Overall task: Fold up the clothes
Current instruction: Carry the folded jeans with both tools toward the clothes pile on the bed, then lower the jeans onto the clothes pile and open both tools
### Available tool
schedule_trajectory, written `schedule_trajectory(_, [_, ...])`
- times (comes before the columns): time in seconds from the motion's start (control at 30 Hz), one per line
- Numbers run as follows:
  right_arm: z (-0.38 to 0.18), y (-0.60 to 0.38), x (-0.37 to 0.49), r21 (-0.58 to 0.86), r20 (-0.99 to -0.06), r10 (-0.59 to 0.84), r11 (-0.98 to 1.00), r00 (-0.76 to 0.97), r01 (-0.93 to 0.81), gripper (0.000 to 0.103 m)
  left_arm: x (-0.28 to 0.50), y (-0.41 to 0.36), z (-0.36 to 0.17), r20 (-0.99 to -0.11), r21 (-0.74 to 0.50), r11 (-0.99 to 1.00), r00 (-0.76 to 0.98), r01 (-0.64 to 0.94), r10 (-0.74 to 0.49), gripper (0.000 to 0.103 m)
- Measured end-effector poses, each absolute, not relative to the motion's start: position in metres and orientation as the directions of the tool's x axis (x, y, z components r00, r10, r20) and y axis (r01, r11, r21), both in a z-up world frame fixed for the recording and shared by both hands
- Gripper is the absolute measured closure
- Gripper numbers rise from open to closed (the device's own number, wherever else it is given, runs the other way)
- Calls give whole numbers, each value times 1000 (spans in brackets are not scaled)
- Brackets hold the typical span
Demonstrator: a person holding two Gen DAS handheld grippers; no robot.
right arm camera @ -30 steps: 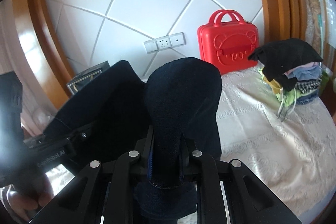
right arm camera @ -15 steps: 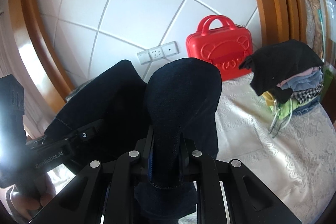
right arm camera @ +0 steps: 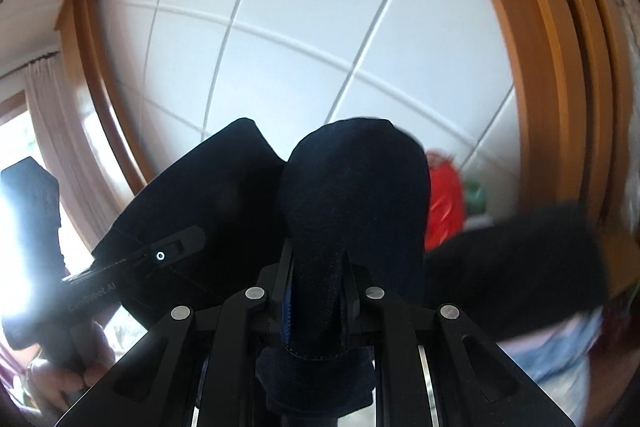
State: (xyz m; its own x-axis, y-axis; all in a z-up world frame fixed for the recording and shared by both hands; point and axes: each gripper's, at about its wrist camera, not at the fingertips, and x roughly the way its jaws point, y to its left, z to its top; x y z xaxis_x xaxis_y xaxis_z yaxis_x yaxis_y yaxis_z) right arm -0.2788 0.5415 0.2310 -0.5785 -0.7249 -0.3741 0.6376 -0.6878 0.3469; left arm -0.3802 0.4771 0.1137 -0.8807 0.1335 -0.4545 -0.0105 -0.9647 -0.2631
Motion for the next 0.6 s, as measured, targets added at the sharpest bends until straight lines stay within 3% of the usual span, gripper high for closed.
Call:
schedule_trajectory(0.17, [251,627,-372,352,-407,-709,-704,-576,617,87,-459,534,108,-485,-332,-942,-850,-37,204,82])
schedule_trajectory(0.33, [222,684,-434,345,-488,-654,-753,-579,560,87,-521,585,20,-635,-364,-931,-720,-41,280,81])
schedule_trajectory(0.4, [181,693,-461,382,-571,-632,-770,-524,512,85,-536,589,-25,-697,-345,-938,-669,-5,260,73])
schedule_trajectory(0.47, [127,699,-484,380,-643,-575,-813,-506,441,78,-550,591,-64,-756,-296,-954,-621,43,207,52])
schedule_trajectory(0.53, [67,704,-501,396,-736,-516,-854,-439,339,55,-546,583,-80,-757,-293,-955,-621,42,205,36])
schedule_trajectory(0.6, [45,715,-497,456,-707,-544,-839,-452,296,44,-544,579,-78,-753,-268,-963,-632,41,182,26])
